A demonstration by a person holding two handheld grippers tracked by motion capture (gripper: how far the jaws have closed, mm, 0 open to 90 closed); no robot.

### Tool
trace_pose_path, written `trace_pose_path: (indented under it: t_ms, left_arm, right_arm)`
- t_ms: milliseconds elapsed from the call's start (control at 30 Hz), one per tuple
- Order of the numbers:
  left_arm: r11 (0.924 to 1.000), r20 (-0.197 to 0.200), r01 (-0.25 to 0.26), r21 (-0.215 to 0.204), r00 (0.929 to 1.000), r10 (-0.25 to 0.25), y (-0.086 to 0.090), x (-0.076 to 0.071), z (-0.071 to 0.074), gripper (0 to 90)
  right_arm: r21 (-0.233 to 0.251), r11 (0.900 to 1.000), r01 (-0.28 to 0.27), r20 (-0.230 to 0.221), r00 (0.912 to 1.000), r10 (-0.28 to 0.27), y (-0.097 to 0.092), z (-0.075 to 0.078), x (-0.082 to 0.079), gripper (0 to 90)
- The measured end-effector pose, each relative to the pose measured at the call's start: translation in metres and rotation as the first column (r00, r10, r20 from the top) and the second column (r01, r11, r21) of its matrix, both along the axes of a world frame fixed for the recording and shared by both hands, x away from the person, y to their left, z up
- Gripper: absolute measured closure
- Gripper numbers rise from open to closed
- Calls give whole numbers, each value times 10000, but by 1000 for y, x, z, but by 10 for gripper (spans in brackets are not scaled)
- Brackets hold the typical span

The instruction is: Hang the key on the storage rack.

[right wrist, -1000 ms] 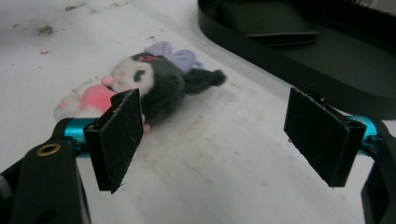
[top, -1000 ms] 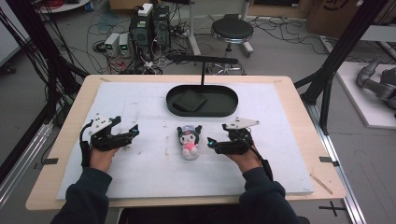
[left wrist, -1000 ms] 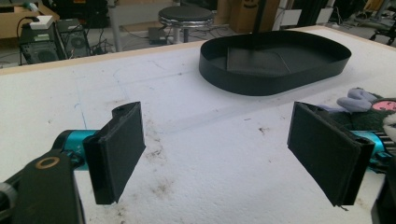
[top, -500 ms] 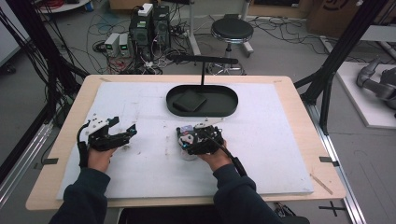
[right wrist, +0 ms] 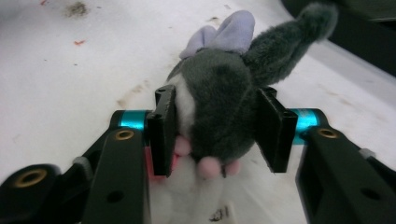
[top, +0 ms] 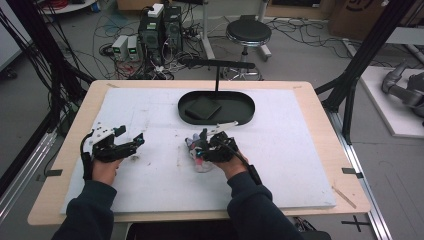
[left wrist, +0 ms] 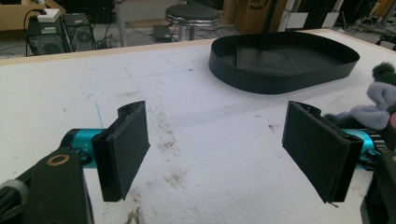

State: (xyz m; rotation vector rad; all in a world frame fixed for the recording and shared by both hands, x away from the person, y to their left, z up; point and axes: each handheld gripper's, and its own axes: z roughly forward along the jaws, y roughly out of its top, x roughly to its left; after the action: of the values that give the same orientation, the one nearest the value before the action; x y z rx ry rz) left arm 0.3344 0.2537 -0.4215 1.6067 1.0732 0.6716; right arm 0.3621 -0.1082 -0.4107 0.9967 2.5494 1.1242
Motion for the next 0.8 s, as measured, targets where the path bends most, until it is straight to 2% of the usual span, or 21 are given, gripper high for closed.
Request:
trace_pose_path:
  t_ms: [100,133,167,200,267,300,333,400,433,500,533,567,600,667,700,767,800]
  left_arm:
    - [10000,7,-29,9,10000,29,0,0,0,230]
    - [10000,3,-24,8,10000,24,0,0,0,232]
    - [10000,10,-3,5,10000,3,0,0,0,232]
    - [10000,9,20,18,10000,-20,0,0,0,234]
    - [10000,-8,35,40,10000,-35,-1,1,0,237]
    - [10000,-7,38,42,10000,-38,-2,1,0,238]
    - [10000,-1,43,49,10000,-43,-2,1,0,238]
    - [10000,8,69,42,10000,-69,-3,1,0,240]
    - [10000,7,70,41,10000,-70,-3,1,0,240]
    - [10000,-14,75,58,10000,-75,-3,1,-1,241]
    - [10000,-15,76,41,10000,-76,-3,1,-1,241]
    - [10000,-14,80,39,10000,-80,-3,1,0,242]
    - [10000,-16,81,31,10000,-81,-3,1,0,242]
    - [10000,-24,82,18,10000,-82,-3,1,0,242]
    - [10000,-31,88,23,10000,-88,-3,0,0,242]
    - [9999,-20,104,-2,9999,-104,-3,0,0,242]
    - [9999,-21,106,-5,9999,-106,-4,0,0,243]
  right_arm:
    - [318,9995,36,-193,9998,-30,-20,5,5,551]
    - [500,9987,-21,-528,9986,48,-28,7,7,548]
    - [669,9975,-225,-1076,9938,296,-35,7,11,545]
    - [668,9976,-164,-1317,9910,251,-41,7,13,536]
    - [362,9993,-93,-1629,9865,151,-51,6,17,503]
    - [80,9999,68,-1511,9885,-55,-55,5,18,476]
    - [-177,9992,359,-1186,9922,-378,-57,4,18,433]
    - [-747,9896,1231,-358,9914,-1260,-57,5,17,284]
    - [-1034,9778,1822,303,9832,-1800,-55,6,14,199]
    - [-1316,9498,2837,1686,9506,-2606,-50,11,7,190]
    - [-1330,9441,3017,2090,9397,-2708,-48,13,3,190]
    - [-1324,9436,3033,2247,9364,-2695,-46,14,-1,190]
    - [-1336,9460,2954,2304,9376,-2603,-44,14,-4,190]
    - [-1562,9470,2808,2200,9446,-2437,-37,9,-8,190]
    - [-1841,9425,2789,2118,9476,-2390,-33,4,-9,190]
    - [-2474,9240,2915,1907,9497,-2485,-28,-7,-7,187]
    - [-2501,9275,2777,1605,9566,-2431,-27,-13,-5,187]
